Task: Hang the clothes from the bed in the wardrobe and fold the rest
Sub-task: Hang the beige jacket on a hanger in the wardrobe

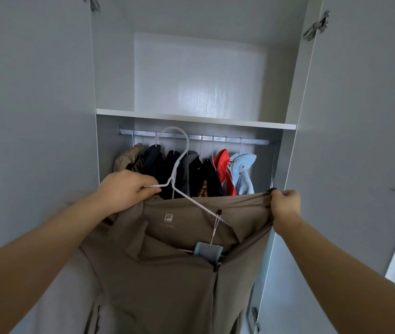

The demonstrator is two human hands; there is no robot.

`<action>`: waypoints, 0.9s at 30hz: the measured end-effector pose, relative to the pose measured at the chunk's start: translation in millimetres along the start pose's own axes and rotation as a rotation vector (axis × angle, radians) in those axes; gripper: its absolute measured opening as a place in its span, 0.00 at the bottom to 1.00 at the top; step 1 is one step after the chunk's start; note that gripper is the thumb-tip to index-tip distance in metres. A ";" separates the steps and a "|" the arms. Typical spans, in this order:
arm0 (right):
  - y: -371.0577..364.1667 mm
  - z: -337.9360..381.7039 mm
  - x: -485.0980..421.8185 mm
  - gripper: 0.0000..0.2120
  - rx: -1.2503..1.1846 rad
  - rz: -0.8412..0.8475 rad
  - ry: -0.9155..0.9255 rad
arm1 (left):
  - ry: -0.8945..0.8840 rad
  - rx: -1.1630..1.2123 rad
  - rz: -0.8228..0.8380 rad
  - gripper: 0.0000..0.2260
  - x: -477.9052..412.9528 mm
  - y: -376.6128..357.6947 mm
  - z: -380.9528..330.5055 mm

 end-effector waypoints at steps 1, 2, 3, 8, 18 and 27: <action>-0.3 2.0 1.0 0.13 0.042 0.002 0.048 | -0.013 -0.021 0.037 0.11 1.0 -2.4 0.4; -1.5 5.3 4.4 0.13 0.077 0.013 0.097 | -0.013 -0.020 0.055 0.12 2.0 -4.7 0.2; -4.8 9.2 9.4 0.13 0.099 0.036 0.150 | -0.005 0.003 0.049 0.13 2.6 -7.6 -0.2; -38.8 31.0 55.4 0.16 -0.025 0.458 0.397 | 0.157 0.163 -0.116 0.16 -1.2 -20.5 -8.4; -28.3 19.6 38.9 0.11 0.776 0.313 0.541 | 0.171 0.448 -0.253 0.16 3.0 -19.3 -4.1; -55.4 17.3 69.9 0.22 0.640 0.662 0.555 | 0.133 0.453 -0.174 0.14 -3.0 -32.4 -30.6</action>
Point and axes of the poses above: each hand's wrist, its own x-axis away from the middle knuckle, its own y-axis out of the back of the hand, z = x × y, the point moved 4 cm from there along -x, towards the middle knuckle, and after that the axes turned 3 degrees about x, right-handed, at the moved point
